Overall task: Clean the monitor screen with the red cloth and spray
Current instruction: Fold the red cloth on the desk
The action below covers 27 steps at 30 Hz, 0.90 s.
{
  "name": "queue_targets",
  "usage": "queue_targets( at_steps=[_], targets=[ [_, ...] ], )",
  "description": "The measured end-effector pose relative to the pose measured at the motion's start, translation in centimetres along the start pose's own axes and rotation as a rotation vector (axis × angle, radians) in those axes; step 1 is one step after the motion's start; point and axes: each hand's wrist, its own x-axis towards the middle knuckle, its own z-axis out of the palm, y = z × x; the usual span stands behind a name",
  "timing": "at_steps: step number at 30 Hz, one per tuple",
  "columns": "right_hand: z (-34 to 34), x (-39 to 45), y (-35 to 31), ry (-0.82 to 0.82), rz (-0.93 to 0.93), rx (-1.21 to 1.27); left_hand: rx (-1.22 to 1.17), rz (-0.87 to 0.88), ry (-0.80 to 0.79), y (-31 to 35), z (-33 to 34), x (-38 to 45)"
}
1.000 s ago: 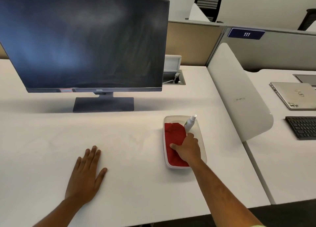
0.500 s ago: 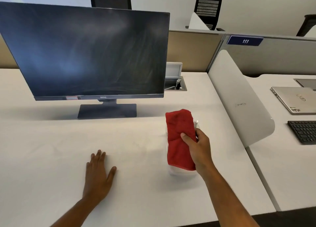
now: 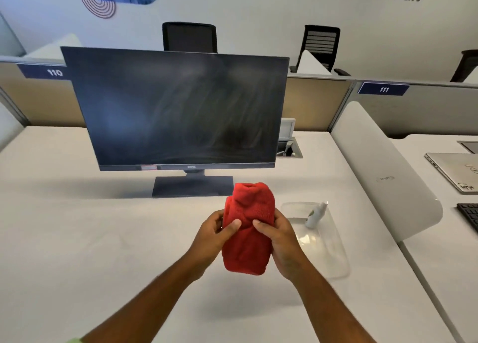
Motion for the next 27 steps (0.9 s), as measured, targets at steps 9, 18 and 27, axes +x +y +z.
queue_targets(
  at_steps=[9, 18, 27],
  targets=[
    [5.2, -0.3, 1.9, -0.034, 0.042, -0.147, -0.227, -0.124, -0.070, -1.1, -6.5, -0.4],
    [9.7, -0.5, 2.9, -0.100, 0.351, 0.052, -0.157, -0.184, 0.015, -1.1, -8.3, -0.3],
    [8.8, 1.0, 3.7, 0.055, 0.301, -0.051, -0.261, -0.157, 0.179, -1.6, -12.7, -0.8]
  ],
)
